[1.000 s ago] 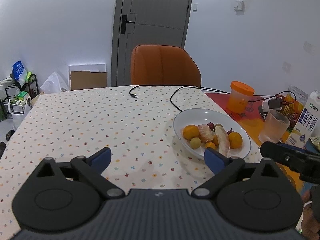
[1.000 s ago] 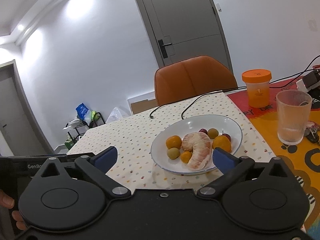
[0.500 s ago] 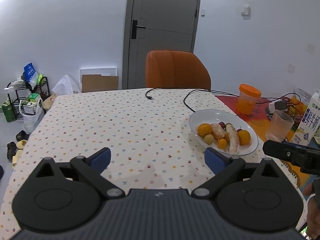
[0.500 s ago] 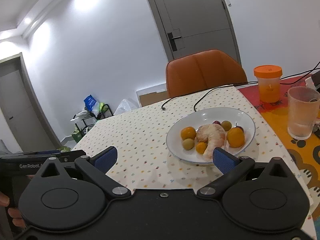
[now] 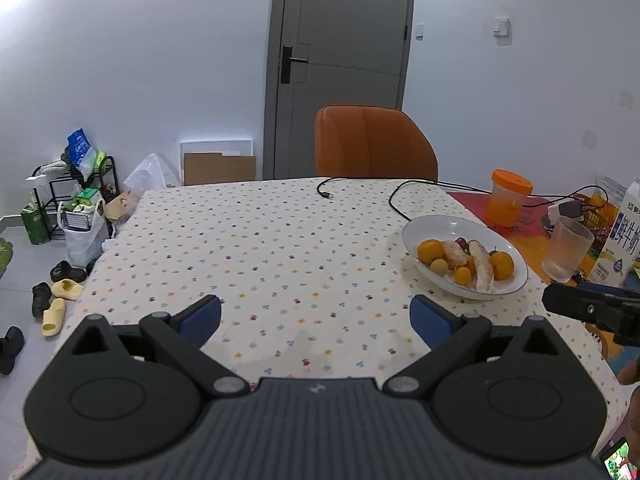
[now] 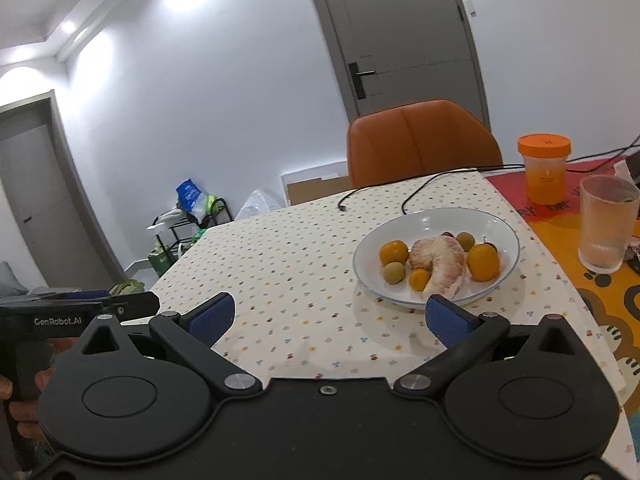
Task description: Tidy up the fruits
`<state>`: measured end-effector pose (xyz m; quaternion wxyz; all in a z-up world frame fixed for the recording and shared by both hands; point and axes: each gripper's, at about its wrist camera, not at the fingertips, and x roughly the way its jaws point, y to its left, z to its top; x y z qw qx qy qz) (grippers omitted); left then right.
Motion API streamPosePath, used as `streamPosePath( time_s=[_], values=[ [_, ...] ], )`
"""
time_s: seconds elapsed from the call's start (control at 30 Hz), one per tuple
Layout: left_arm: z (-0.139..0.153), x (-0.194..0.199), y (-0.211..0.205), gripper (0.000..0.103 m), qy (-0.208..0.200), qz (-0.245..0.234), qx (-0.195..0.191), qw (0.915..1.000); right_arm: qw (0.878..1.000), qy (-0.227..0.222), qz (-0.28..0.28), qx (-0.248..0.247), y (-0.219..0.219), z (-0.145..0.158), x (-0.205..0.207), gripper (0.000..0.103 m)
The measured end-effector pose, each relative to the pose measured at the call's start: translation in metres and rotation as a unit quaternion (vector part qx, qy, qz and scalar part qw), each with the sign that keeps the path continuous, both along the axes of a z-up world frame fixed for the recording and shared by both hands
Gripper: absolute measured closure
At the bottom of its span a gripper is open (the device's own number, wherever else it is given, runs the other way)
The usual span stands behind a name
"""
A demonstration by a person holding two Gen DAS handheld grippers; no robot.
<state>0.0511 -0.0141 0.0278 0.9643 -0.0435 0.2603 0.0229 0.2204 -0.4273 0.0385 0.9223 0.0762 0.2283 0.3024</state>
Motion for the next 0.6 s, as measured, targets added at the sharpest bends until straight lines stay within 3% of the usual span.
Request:
streamPosePath(
  time_s=[0.6],
  values=[
    [-0.002,-0.023,0.019,0.003,-0.001,0.023,0.002,0.9997,1.0,-0.002,0.024,-0.005,0.018,0.0,-0.011,0.0]
  ],
)
